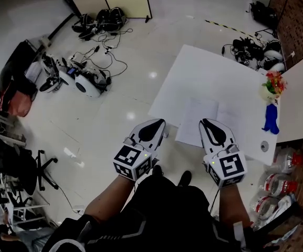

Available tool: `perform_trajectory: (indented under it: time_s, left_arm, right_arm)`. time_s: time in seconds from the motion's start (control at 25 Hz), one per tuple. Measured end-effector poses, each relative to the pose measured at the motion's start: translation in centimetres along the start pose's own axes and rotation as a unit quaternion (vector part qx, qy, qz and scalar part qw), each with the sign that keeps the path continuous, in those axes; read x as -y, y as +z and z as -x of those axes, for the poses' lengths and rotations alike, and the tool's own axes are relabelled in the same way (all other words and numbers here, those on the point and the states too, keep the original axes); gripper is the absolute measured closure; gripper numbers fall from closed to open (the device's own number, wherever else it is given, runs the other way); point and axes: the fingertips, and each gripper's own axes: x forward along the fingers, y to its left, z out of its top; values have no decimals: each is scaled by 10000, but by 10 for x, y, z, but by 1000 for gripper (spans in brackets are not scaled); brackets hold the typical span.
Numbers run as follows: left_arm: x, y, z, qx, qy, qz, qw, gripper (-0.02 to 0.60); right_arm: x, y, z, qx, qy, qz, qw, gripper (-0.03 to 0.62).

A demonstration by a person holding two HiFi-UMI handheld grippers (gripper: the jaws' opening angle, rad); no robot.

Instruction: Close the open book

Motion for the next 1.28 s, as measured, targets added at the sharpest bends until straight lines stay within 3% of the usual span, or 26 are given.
perform_trajectory:
  time_s: [0.16, 0.24, 0.32, 0.52, 0.72, 1.0, 1.16, 1.28]
  left_arm:
    - [-26, -44, -17, -499, 66, -9, 9987, 580]
    - [-38, -69, -24, -738, 82, 91, 9972, 580]
    - [-48, -96, -31, -996, 62, 209, 9948, 580]
    - [-53, -162, -46, -1672, -200, 521, 9843, 577]
    - [-57, -217, -47, -2285, -276, 482, 9720, 577]
    - [-56, -237, -45, -2463, -417, 413, 9674, 577]
    - [-52, -240, -41, -2501, -479, 366, 9663, 577]
    - [-50, -240, -38, -2492, -510, 384, 9663, 577]
  right_arm:
    - [-4, -41, -29, -630, -88, 40, 9980, 587]
    - [-13, -72, -43, -1042, 12, 184, 9944, 528]
    - [-22, -110, -55, -1458, 131, 461, 9882, 519]
    - [-44, -187, -76, -2369, 390, 1224, 9630, 505]
    - [-70, -242, -92, -2893, 741, 1993, 9333, 505]
    - [-77, -290, -101, -3327, 983, 2716, 8977, 505]
    - [-80, -299, -105, -3383, 1010, 2906, 8893, 505]
    - [-79, -299, -108, -3381, 1012, 2891, 8899, 505]
